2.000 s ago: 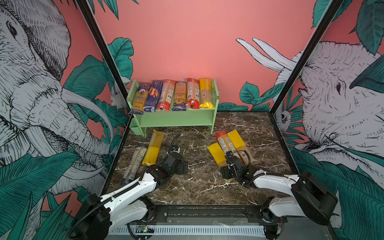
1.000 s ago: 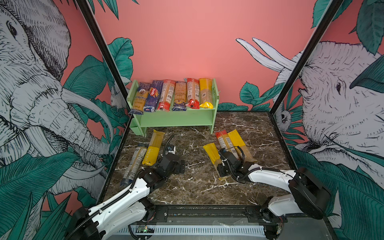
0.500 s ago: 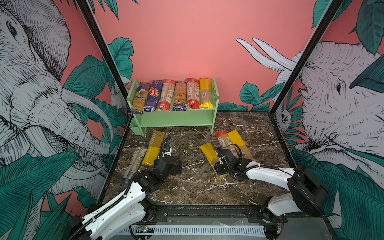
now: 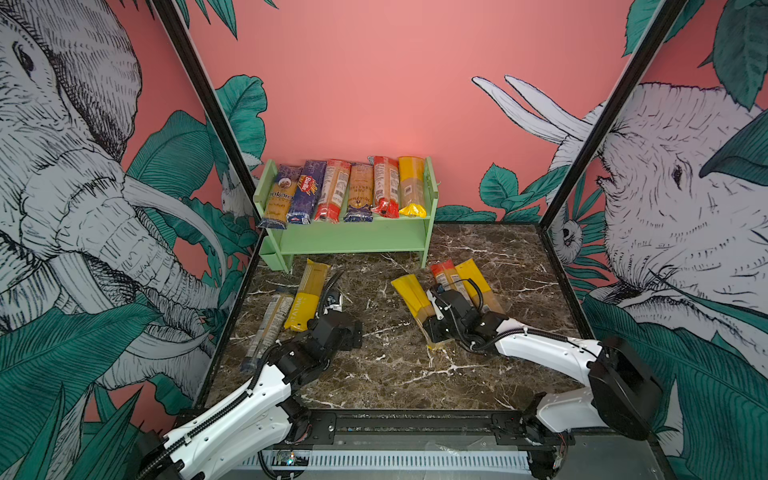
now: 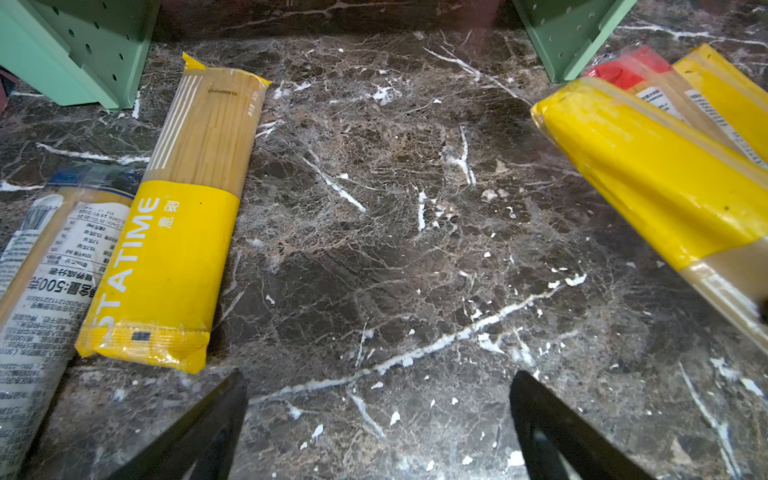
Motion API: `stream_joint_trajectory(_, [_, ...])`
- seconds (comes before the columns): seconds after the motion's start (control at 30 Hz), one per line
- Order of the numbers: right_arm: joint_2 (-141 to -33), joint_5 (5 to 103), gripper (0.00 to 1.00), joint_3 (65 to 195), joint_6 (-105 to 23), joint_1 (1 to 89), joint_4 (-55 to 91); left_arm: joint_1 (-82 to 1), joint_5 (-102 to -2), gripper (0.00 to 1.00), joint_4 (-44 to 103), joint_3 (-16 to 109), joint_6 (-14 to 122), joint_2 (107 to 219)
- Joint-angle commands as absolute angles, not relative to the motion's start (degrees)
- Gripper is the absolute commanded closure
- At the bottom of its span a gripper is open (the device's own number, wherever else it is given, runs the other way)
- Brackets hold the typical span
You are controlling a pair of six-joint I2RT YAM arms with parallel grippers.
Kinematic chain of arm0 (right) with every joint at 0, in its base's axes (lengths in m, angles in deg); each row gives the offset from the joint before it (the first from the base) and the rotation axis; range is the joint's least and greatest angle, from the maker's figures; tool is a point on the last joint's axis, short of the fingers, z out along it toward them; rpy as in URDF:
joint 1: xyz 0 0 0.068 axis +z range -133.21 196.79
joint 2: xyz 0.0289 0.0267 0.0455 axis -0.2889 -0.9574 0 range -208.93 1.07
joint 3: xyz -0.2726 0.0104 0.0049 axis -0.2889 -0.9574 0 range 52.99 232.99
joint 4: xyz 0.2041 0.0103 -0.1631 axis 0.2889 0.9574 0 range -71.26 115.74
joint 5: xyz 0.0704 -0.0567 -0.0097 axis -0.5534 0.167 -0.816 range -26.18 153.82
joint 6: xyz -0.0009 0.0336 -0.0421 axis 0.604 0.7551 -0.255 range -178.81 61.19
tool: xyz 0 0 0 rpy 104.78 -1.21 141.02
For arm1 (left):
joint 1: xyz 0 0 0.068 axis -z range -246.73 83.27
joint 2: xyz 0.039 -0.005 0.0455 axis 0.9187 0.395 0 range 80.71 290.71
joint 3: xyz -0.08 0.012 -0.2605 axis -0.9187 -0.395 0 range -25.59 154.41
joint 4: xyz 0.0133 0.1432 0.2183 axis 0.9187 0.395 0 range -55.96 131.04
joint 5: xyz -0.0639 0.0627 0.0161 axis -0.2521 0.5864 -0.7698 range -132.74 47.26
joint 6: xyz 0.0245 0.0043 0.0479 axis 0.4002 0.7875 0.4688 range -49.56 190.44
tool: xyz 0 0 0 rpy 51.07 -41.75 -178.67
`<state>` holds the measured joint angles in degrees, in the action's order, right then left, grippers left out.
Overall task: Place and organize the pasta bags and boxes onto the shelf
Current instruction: 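Close the right gripper on a yellow-ended spaghetti pack and lift it, then carry the yellow-ended pack upright with the right gripper toward the shelf front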
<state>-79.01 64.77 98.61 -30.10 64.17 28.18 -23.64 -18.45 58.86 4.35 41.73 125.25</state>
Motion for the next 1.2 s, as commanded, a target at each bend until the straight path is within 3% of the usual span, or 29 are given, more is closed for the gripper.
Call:
stream_joint_trajectory(0.0, [-75.7, 67.5, 1.0, 103.3, -32.2, 65.1, 21.3, -23.3, -16.6, 0.01, 61.6, 4.6, 41.1, 123.4])
stream_joint_trajectory(0.37, [-78.3, 73.5, 1.0, 114.3, -36.0, 65.9, 21.6, -23.4, -16.0, 0.01, 64.6, 5.1, 40.7, 118.9])
stream_joint_trajectory(0.7, [-90.1, 83.4, 1.0, 127.7, -39.2, 65.9, 21.6, -23.4, -16.4, 0.01, 65.1, 5.5, 41.3, 117.6])
stream_joint_trajectory(1.17, [-102.8, 89.0, 1.0, 141.5, -41.0, 64.8, 19.8, -23.4, -14.8, 0.01, 67.5, 6.5, 43.5, 115.7])
